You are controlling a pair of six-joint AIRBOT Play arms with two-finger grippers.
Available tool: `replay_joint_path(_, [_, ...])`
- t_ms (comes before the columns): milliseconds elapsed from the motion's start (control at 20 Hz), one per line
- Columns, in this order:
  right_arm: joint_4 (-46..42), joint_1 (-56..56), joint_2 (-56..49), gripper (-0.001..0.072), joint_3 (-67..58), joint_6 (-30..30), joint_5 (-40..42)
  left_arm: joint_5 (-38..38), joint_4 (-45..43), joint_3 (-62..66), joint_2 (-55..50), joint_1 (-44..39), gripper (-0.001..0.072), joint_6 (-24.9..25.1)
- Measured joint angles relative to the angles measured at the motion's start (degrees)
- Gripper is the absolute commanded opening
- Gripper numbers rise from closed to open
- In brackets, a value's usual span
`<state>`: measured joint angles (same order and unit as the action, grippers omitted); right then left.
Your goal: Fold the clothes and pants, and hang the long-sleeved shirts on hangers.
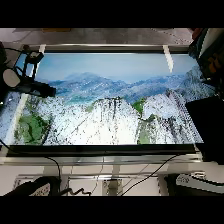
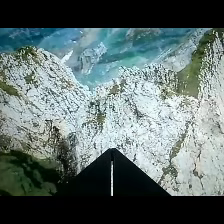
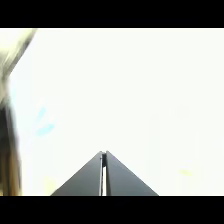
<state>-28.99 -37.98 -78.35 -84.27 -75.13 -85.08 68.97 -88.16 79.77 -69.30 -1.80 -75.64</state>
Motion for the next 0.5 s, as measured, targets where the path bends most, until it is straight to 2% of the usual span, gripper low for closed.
replay_joint_path(150, [3.02, 9.62, 0.00, 0.0033, -1.49, 2.25, -0.66, 0.04, -1.60, 0.00, 0.63, 0.07, 0.0010, -0.48])
replay_joint_path(250, [1.57, 15.32, 0.00, 0.0031, -1.90, 3.19, 0.28, 0.04, -2.12, 0.00, 0.72, 0.07, 0.0011, -0.68])
replay_joint_path(350, [-5.14, 21.40, 0.02, 0.0030, -2.12, 3.61, 0.57, 0.04, -2.47, 0.00, 0.74, 0.04, 0.0011, -0.74])
replay_joint_path(500, [-21.11, 31.12, 1.27, 0.0030, -2.27, 1.55, 4.02, 0.04, -2.69, 0.00, 0.74, 0.04, 0.0010, -0.87])
